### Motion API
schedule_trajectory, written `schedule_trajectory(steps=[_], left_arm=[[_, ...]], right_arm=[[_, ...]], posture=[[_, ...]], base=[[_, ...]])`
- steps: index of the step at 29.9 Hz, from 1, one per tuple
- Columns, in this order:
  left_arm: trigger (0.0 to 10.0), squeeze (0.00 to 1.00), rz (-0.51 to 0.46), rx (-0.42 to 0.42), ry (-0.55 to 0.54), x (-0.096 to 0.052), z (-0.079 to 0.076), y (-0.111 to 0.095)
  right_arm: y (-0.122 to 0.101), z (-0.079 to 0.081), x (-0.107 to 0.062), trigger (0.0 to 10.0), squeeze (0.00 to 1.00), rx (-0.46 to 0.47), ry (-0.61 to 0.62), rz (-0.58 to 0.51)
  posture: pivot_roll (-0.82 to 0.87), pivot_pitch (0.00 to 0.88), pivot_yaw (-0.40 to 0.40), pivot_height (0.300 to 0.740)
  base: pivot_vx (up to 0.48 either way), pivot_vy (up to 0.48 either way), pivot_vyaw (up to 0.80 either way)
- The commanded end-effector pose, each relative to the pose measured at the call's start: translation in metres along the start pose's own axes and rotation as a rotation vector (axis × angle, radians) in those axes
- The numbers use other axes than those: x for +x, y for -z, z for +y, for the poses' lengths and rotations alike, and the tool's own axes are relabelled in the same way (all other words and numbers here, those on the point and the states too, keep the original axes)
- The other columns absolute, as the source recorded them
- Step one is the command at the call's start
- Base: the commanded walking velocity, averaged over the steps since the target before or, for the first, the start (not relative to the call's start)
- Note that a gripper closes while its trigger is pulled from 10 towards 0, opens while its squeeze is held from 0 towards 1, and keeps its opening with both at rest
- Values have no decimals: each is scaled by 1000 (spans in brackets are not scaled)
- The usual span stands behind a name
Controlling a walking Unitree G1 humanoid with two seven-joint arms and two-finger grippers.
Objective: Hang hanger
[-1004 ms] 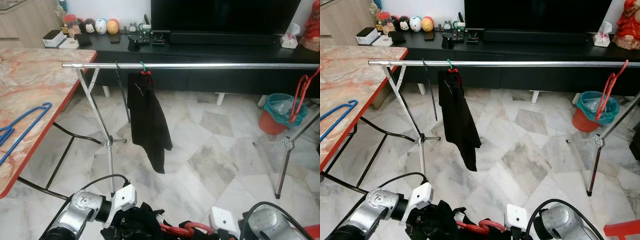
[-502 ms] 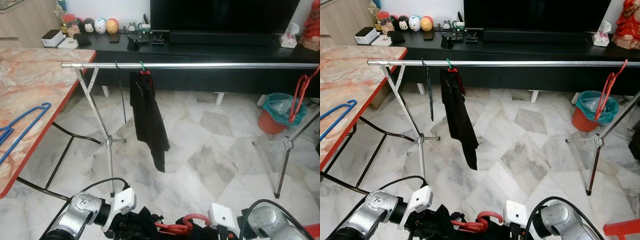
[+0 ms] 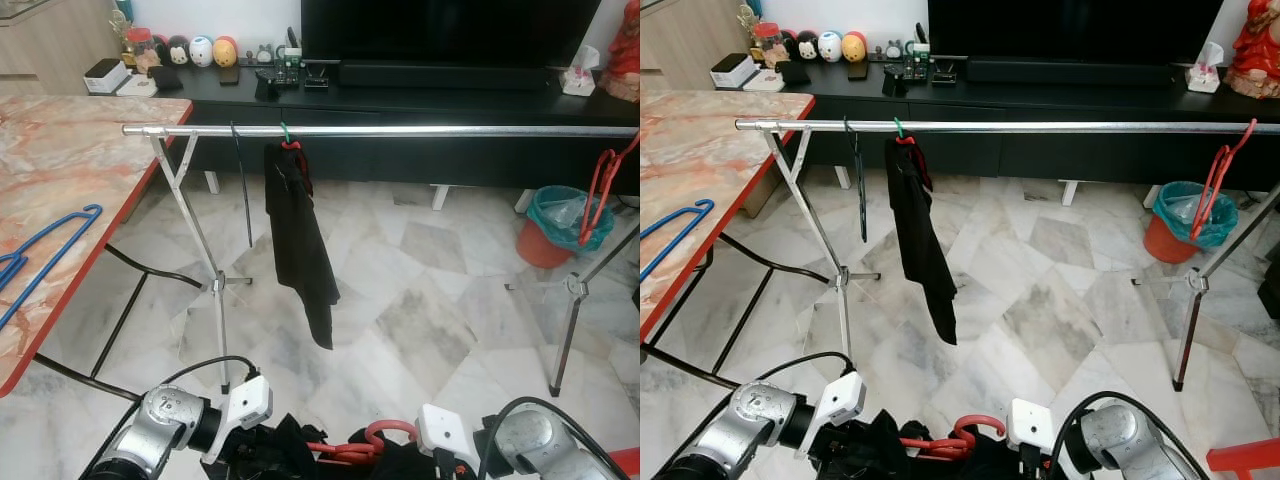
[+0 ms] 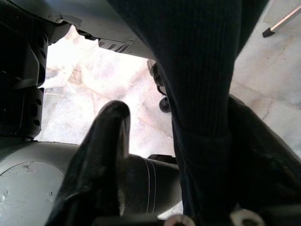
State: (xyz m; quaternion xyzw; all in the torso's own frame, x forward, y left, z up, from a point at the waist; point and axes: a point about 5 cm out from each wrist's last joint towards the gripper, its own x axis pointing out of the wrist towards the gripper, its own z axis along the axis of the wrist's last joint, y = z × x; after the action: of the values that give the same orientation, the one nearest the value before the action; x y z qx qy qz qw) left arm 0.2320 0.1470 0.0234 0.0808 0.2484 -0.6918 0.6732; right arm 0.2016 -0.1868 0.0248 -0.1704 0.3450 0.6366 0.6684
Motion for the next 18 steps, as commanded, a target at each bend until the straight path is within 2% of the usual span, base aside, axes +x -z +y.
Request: schedule_trajectory(steps=[1,17,18], left_arm=[[0,0,-17,16,15,-1,0,-5],[0,0,-18,16,14,-1,0,-5],[0,0,-18,3,11,-2,-2,0]], right_arm=[[-2,-1,-1,10000,1000,-7,3,-16],[-2,-1,-1,10000,1000,-7,2,-16],[19,-22,-27,10000,780,29,290,6]], posture=[[-19,65,15,740],[-19,66,15,740],[-28,69,17,740]], base=[[0,0,0],[0,0,0],[0,0,0]])
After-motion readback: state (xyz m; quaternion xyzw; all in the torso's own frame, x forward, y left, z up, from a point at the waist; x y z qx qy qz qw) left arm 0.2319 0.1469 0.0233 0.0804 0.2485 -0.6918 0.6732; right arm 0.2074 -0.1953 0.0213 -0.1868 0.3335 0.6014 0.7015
